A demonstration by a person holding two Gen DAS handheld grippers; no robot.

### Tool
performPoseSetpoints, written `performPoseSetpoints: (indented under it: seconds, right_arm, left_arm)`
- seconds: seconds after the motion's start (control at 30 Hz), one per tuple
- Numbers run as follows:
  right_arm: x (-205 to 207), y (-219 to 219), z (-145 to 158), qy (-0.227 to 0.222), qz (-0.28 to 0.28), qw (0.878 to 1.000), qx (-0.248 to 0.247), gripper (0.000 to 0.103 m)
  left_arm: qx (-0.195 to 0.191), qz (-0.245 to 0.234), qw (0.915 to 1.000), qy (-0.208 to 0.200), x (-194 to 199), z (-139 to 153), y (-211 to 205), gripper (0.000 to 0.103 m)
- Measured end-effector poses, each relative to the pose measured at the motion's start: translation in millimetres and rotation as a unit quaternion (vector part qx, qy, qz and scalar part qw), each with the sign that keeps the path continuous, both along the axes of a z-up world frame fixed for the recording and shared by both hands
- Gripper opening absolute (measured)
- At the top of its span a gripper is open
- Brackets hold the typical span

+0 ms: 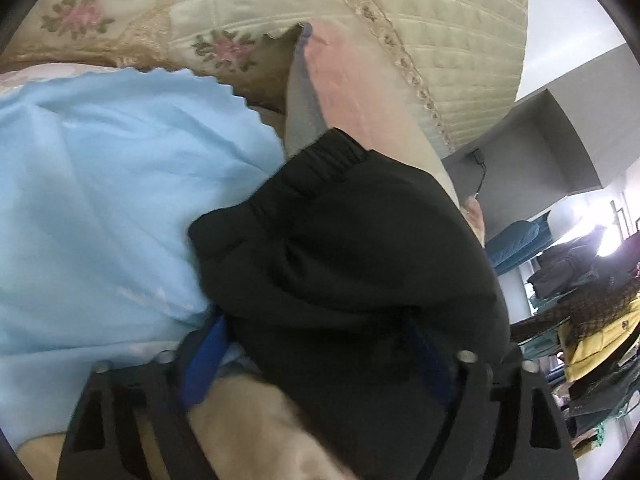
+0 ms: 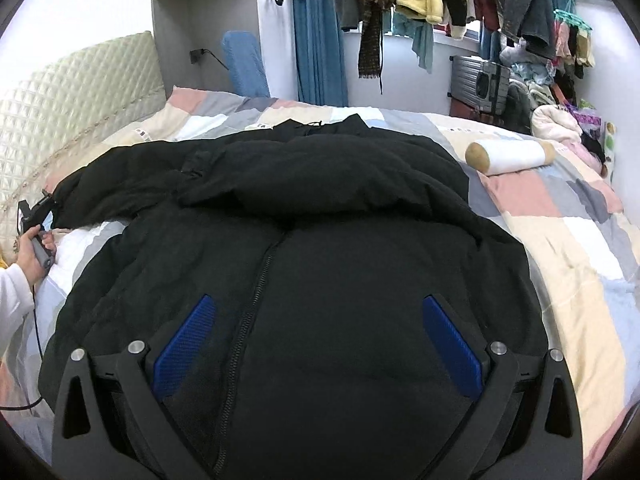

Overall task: Fold large clothes
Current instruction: 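Grasp the other black sleeve cuff with the left gripper and lift it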

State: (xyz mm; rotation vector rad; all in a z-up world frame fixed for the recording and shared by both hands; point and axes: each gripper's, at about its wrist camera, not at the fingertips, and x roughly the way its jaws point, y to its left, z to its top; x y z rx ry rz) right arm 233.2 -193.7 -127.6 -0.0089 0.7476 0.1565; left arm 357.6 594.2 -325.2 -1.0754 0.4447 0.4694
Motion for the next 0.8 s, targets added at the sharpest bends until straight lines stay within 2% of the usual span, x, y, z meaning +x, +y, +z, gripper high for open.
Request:
performPoseSetpoints:
  seconds: [0.07, 0.13, 0.17, 0.27, 0.37, 0.53, 0.63, 0.73, 0.8]
  right_arm:
    - [-0.1, 5.7, -1.7, 0.001, 0.005, 1.0, -0.022, 0.103]
    - [-1.8, 8.0, -1.7, 0.001, 0.009, 1.0, -0.028, 0.103]
    - [-3.2, 8.7, -0.7, 0.0, 0.01, 1.0, -0.027, 0.103]
    - [-5.5, 8.5, 2.6, -0.004, 0.014, 0.999, -0.032, 0.103]
    - [-1.4, 4.5, 9.7, -0.009, 0.014, 0.999, -0.03, 0.103]
    - [-4.2, -11.0, 17.4, -0.01, 0.006, 1.0, -0.001, 0.103]
    - [-9.9, -19.5, 21.1, -0.009, 0.003, 1.0, 0.019, 0.103]
    - [-19.4, -25.4, 27.6, -0.023, 0.004, 1.0, 0.02, 0.103]
    - [-25.6, -31.3, 30.8, -0.03, 0.004, 0.999, 0.021, 0.103]
  left_arm:
    - [-0.011, -0.009, 0.9999, -0.003, 6.2, -0.1, 0.2, 0.055]
    - [-0.012, -0.015, 0.9998, 0.0, 12.4, 1.8, -2.0, 0.042]
    - [-0.009, -0.015, 0.9999, 0.001, 12.4, 5.8, -3.0, 0.029]
    - [0.025, 0.018, 0.9993, -0.023, -1.8, 27.9, -17.9, 0.01]
    - [0.048, 0.039, 0.9978, -0.025, -8.7, 49.1, -28.4, 0.006]
    - [0.101, 0.037, 0.994, -0.02, -17.0, 98.2, -53.2, 0.004]
    - [0.126, 0.032, 0.9911, -0.031, -20.9, 136.7, -70.0, 0.004]
    - [0.133, 0.032, 0.9895, -0.047, -31.5, 169.9, -86.6, 0.004]
    - [0.152, 0.024, 0.9866, -0.055, -33.1, 201.4, -103.1, 0.004]
